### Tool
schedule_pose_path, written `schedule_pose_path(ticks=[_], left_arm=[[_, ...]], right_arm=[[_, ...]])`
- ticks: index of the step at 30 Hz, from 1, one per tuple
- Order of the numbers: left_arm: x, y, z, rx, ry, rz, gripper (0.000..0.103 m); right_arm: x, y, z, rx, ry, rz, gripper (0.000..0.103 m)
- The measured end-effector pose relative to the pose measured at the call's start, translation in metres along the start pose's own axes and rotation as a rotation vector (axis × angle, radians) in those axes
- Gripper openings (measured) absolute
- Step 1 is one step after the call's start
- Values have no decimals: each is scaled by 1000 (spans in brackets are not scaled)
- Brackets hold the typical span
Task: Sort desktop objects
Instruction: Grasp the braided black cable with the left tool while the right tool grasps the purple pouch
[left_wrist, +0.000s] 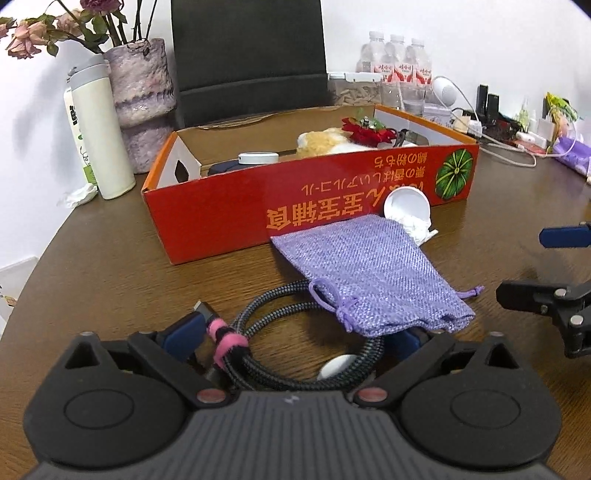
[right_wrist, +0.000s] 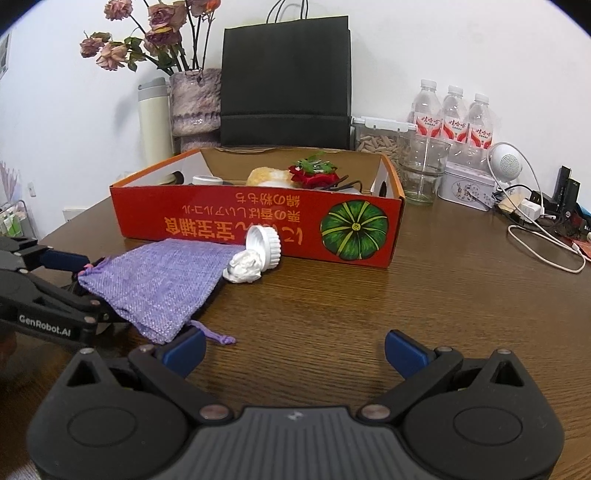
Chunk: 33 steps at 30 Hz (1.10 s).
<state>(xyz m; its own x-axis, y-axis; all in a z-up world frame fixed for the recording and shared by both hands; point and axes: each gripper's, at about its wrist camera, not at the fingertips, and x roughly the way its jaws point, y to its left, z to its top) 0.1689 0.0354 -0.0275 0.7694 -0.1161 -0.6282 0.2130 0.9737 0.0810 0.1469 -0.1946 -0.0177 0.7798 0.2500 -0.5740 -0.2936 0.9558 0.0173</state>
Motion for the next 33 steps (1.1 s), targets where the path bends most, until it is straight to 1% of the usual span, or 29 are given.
schedule_pose_path(ticks=[6, 9, 12, 19, 22, 26, 30, 33], left_arm=[[-4, 5, -1, -36, -18, 25, 94], [-8, 7, -1, -47, -35, 31, 93], [-13, 10, -1, -52, -57, 55, 93], [-22, 34, -2, -117, -82, 111, 93], [-24, 45, -3, -148, -83, 126, 93], [-28, 59, -5, -178, -91, 146, 93], [-33, 72, -7, -203, -104, 163, 93], [-36, 80, -9, -222, -109, 169, 93]], right_arm=[[0, 0, 0, 2, 6, 4, 103], [0, 1, 0, 1, 5, 5, 103], [0, 1, 0, 3, 5, 6, 103], [1, 10, 8, 16, -12, 48, 103], [3, 22, 18, 20, -25, 90, 103], [18, 46, 31, -29, -14, 135, 103], [38, 73, 40, -79, 11, 152, 103], [53, 86, 44, -82, 38, 142, 103]])
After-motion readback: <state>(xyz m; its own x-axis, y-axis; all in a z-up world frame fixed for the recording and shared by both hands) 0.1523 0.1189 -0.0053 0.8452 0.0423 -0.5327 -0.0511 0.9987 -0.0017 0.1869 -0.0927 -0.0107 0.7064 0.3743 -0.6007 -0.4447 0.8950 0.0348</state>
